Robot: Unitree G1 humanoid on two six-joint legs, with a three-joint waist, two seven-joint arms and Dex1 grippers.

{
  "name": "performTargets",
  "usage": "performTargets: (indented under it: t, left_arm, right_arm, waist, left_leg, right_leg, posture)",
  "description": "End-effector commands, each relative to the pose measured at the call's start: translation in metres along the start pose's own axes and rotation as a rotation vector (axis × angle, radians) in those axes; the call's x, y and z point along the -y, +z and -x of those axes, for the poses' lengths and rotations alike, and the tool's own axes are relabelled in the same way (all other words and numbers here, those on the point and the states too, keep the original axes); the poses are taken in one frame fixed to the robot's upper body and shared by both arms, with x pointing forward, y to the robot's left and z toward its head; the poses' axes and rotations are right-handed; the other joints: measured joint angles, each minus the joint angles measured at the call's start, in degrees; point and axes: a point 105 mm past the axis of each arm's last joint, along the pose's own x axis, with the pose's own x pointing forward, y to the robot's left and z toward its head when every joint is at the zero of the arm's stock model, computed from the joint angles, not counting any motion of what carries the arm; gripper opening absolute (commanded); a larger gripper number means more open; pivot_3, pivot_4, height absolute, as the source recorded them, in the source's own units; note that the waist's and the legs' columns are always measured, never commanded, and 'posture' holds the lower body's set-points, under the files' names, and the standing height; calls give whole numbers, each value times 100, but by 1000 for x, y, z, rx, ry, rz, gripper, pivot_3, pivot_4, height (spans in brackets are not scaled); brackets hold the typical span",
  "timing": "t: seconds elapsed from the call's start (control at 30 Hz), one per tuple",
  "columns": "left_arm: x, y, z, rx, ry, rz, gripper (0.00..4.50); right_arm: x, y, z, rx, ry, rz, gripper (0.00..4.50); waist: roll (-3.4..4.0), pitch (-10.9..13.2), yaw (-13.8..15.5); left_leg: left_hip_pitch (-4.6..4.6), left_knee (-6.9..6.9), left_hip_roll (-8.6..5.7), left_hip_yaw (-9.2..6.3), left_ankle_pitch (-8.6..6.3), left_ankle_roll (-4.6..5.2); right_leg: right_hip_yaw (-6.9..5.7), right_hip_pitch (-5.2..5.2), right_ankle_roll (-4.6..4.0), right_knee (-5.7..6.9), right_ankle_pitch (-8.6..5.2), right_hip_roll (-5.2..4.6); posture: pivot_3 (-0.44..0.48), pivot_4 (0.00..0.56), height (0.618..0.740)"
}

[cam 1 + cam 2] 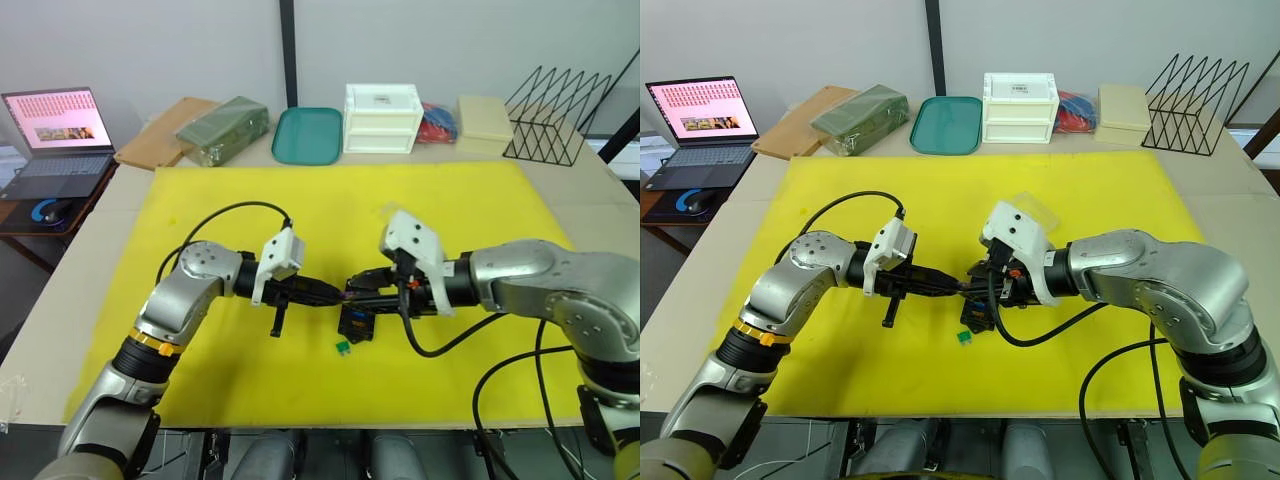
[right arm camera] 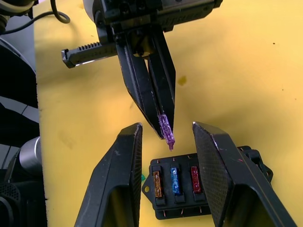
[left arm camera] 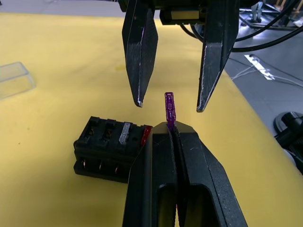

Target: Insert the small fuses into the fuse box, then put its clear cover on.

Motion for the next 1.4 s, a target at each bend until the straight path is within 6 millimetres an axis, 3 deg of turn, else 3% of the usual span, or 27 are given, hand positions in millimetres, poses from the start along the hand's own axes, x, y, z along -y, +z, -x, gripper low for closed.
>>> performTargets:
  t: [0.03, 0.17, 0.33, 0.37, 0.77, 0.87, 1.23, 1.4]
  left_arm:
    - [-2, 7, 0, 4, 6, -42, 0]
    - [-2, 7, 0, 4, 5, -44, 0]
    - [-2, 7, 0, 4, 7, -44, 0]
    - [-2, 7, 0, 4, 7, -44, 0]
    - [-13, 0, 1, -64, 58, 13, 0]
    - [-20, -6, 3, -109, 92, -7, 620]
    - [-31, -24, 6, -173, 114, -71, 4481]
    - [-31, -24, 1, -161, 103, -95, 4481]
  right_arm:
    - [-1, 6, 2, 17, -7, 37, 1711]
    - [0, 5, 2, 15, -9, 40, 1711]
    - [0, 4, 2, 10, -12, 44, 147]
    - [0, 4, 2, 10, -12, 45, 34]
    - [1, 6, 3, 10, -15, 69, 34]
    - [8, 4, 5, -16, -46, 94, 0]
    - [40, -14, 2, -117, -123, 172, 0]
    - [46, -14, -2, -121, -120, 190, 0]
  waist:
    - [0, 0, 0]
    - [0, 0, 0]
    - [0, 0, 0]
    - [0, 0, 0]
    - [0, 0, 6]
    - [0, 0, 0]
    - [0, 0, -3]
    - [0, 0, -2]
  left_leg:
    - [0, 0, 0, 0, 0, 0]
    - [0, 0, 0, 0, 0, 0]
    - [0, 0, 0, 0, 0, 0]
    - [0, 0, 0, 0, 0, 0]
    - [0, 0, 0, 0, 0, 0]
    - [0, 0, -1, 1, 0, 0]
    - [-1, -1, 0, 2, 0, 0]
    - [-3, 0, -1, 2, 0, 0]
  right_leg:
    - [0, 0, 0, 0, 0, 0]
    - [0, 0, 0, 0, 0, 0]
    - [0, 0, 0, 0, 0, 0]
    - [0, 0, 0, 0, 0, 0]
    - [0, 0, 0, 0, 0, 0]
    - [0, 0, 0, 0, 0, 0]
    - [0, -5, 0, 0, 0, 1]
    - [0, -5, 0, 0, 0, 1]
  posture:
    - [0, 150, 740]
    - [0, 150, 740]
    - [0, 150, 740]
    - [0, 150, 740]
    - [0, 150, 740]
    - [0, 150, 740]
    - [0, 150, 740]
    - [0, 150, 740]
